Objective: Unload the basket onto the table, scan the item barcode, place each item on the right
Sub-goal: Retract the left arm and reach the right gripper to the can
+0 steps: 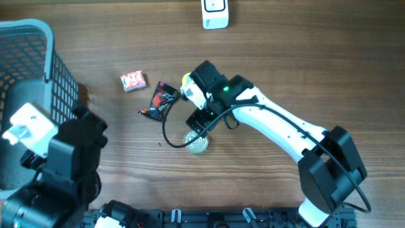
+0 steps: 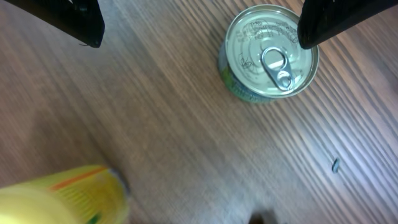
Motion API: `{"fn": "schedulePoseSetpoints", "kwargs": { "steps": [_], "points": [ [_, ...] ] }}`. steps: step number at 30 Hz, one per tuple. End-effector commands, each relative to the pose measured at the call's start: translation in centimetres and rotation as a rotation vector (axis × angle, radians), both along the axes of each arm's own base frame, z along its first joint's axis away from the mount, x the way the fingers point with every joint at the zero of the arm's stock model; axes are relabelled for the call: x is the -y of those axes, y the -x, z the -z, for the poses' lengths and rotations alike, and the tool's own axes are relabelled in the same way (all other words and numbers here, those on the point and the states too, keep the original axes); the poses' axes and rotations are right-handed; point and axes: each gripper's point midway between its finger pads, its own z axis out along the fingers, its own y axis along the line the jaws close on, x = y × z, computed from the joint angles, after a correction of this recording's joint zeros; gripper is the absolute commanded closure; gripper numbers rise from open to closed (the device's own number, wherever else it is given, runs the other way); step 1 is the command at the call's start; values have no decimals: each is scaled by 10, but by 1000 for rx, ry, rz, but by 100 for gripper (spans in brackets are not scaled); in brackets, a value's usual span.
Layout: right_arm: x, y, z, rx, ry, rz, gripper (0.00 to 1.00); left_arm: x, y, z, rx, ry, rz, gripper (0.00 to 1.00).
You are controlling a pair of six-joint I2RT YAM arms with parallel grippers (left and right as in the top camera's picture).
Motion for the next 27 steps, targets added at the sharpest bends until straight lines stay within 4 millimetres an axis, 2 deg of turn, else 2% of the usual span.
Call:
{"fn": "schedulePoseSetpoints", "kwargs": {
  "steps": [1,6,15,19,24,27],
  "points": [
    [-10,13,3,-9,-13,-71,0,-14,10,-5,31,-21,-86,0],
    [-17,30,11,-35,-9,-109,0,-34,30,1,61,23,-252,0],
    [-36,61,17,-93,-28,-222,0,-40,35,3,50,18,-283,0],
    [-37,67,35,-126,4,-231,0,-40,35,3,49,18,-283,0],
    [-27,63,65,-141,94,-216,0,-40,36,4,43,16,-283,0],
    [-25,64,76,-162,111,-209,0,-40,36,4,42,15,-283,0]
  ]
}}
